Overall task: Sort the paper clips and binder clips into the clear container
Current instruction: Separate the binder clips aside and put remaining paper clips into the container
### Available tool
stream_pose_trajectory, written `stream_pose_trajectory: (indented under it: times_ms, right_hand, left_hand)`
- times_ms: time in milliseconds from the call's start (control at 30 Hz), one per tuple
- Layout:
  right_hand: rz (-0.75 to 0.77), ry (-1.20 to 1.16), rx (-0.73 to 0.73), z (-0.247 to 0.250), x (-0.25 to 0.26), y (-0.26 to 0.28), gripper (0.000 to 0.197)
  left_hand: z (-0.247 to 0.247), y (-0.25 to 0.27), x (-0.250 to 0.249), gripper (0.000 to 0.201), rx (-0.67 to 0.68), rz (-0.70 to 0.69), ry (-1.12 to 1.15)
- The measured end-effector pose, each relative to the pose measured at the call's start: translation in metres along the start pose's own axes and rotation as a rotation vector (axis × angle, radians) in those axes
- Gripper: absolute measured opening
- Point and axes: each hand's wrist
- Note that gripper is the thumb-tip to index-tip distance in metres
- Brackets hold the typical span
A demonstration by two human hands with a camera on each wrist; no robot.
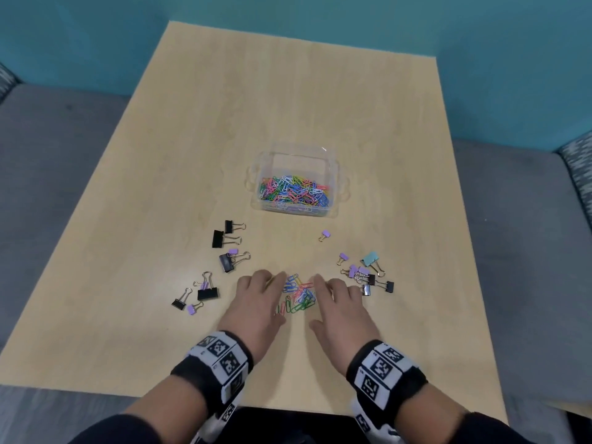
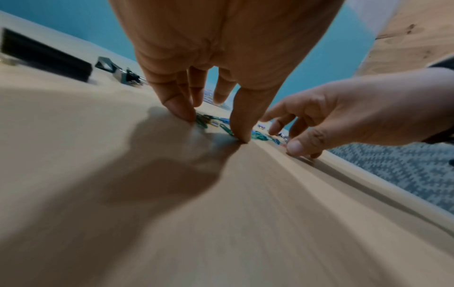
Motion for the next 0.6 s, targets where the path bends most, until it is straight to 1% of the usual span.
stream_pose_trajectory:
  times_ms: [67,133,267,333,400,433,533,600]
  right_hand:
    - [0.013,-0.027,-0.021,-0.003,0.008,-0.011,0.071]
    - [0.019,-0.028,-0.038,-0.007,0.014,-0.022,0.064]
    - [0.067,-0.037,-0.061,-0.006,0.014,-0.031,0.046]
    - [0.096,-0.031,-0.082,-0.005,0.012,-0.032,0.044]
    - [0.114,-0.005,-0.089,-0.003,0.011,-0.031,0.041]
    - [0.125,0.005,-0.083,-0.003,0.011,-0.031,0.040]
    - [0.140,-0.006,-0.053,-0.002,0.009,-0.032,0.040]
    - [0.145,-0.008,-0.041,-0.002,0.006,-0.032,0.040]
  left_hand:
    - [-0.001,-0.009,-0.007,0.074,-0.013,-0.011,0.013]
    - [-0.002,-0.016,-0.009,0.068,-0.025,-0.009,0.026]
    - [-0.004,-0.022,-0.007,0.043,-0.040,-0.033,0.029]
    - [-0.006,-0.021,-0.007,0.029,-0.067,-0.042,0.044]
    - [-0.007,-0.020,-0.008,0.020,-0.086,-0.052,0.032]
    - [-0.008,-0.019,-0.009,0.020,-0.086,-0.062,0.014]
    - [-0.008,-0.019,-0.011,0.032,-0.064,-0.096,-0.061]
    - [-0.008,-0.019,-0.011,0.035,-0.054,-0.095,-0.093]
Point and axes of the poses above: each hand's wrist, its own y-axis away from the middle knuckle, its own z-axis out of the back of the hand, x = y × z, and after that the axes turned 4 degrees about y, right-handed
